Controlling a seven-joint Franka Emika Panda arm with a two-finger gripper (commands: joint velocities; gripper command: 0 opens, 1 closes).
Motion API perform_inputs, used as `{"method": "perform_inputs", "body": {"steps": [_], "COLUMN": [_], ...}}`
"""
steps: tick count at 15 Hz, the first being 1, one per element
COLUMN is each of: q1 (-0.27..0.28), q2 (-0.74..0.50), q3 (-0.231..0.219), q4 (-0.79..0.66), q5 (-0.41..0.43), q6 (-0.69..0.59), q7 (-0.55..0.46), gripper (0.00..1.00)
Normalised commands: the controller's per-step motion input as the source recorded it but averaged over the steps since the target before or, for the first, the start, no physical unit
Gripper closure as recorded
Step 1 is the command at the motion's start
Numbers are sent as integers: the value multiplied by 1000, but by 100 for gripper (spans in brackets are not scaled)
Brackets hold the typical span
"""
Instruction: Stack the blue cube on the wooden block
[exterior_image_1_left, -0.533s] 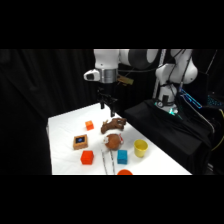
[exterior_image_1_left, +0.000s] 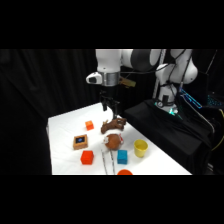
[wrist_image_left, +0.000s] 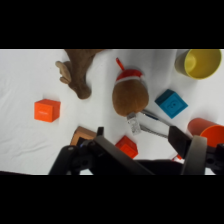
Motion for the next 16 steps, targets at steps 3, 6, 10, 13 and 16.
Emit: {"method": "perform_inputs", "body": {"steps": [3, 6, 10, 13, 16], "q1": [82, 81, 63, 48, 51], "q2": [-46, -15, 83, 172, 190], "q3": [85, 79, 54, 20, -10], "q4": [-72, -85, -51, -18, -17], "q5": [61, 87, 136, 179, 149], "q6": [9, 76, 201, 350, 405], "q7": [387, 381, 357, 271, 217], "gripper": [0, 0, 0, 0, 0]}}
